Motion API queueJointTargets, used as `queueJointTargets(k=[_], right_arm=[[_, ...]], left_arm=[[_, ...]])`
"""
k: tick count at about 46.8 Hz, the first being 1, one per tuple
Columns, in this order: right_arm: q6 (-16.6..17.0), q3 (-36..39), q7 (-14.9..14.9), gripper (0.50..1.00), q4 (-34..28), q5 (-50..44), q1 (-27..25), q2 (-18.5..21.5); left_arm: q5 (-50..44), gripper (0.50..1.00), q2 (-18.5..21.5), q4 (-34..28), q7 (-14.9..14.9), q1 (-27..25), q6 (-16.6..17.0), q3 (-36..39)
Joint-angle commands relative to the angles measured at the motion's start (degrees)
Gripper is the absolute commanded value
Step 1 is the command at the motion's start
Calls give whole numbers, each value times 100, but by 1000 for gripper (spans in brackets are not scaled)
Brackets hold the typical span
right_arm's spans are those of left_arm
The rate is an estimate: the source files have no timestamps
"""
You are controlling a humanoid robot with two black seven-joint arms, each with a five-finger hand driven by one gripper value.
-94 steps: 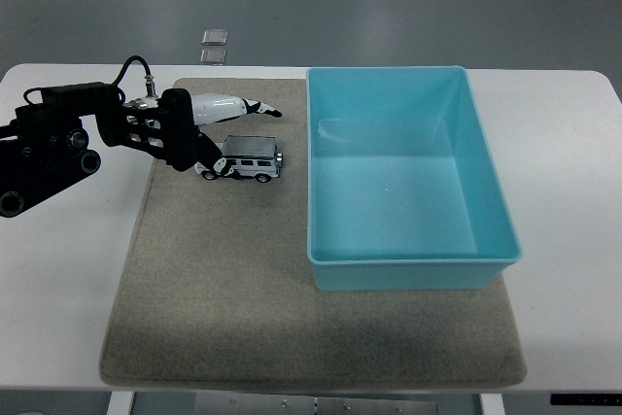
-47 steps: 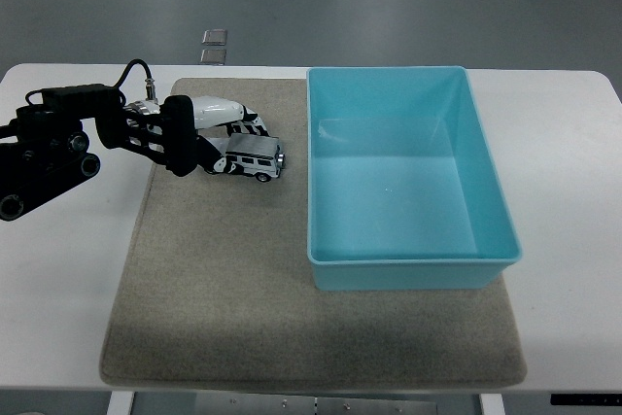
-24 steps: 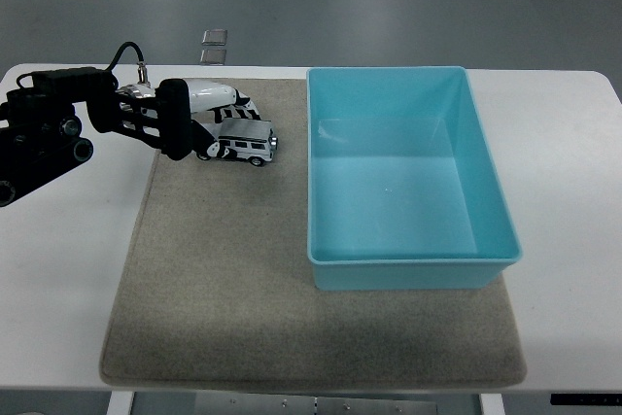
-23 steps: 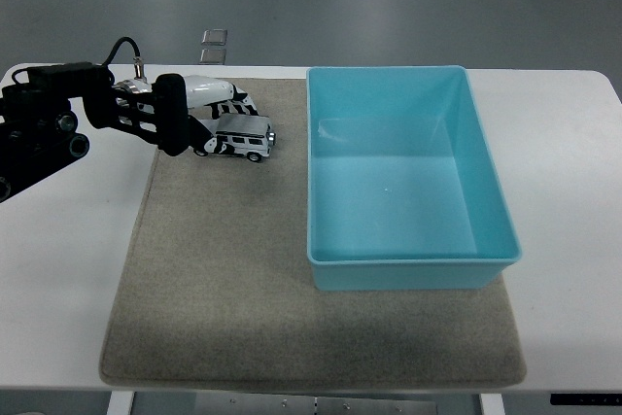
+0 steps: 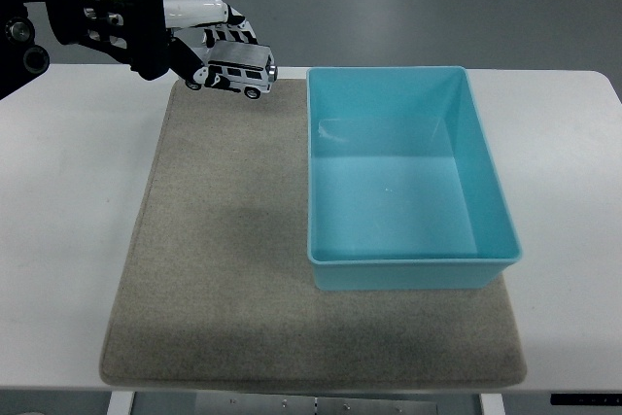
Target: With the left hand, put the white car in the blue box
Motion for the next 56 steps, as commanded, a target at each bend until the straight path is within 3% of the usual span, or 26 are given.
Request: queueJointTargets(k=[1,15,25,35,36,44,46,56], right_arm=[[0,0,0,936,0,0,0,0],[0,-9,0,936,0,0,0,0],[0,0,0,936,0,0,0,0],[0,0,0,936,0,0,0,0],[0,0,0,936,0,0,0,0],[0,0,0,936,0,0,0,0],[0,0,0,936,0,0,0,0],[0,0,0,936,0,0,0,0]], left_arm=[[2,500,-59,-106,10,-159,-89,10],[46,500,-1210,-62,116,-466,-142,81],[108,500,-2124,298,151,-414,-133,116],[108,500,-2485,465,344,-142,-72,116],[108,516,-2502,465,344,-98,-72,116],[11,927,-2634,500,344,140,-19,107],[2,985,-2634,500,344,157,7,98],[-33,996,-2634,492,353,193,60,90]])
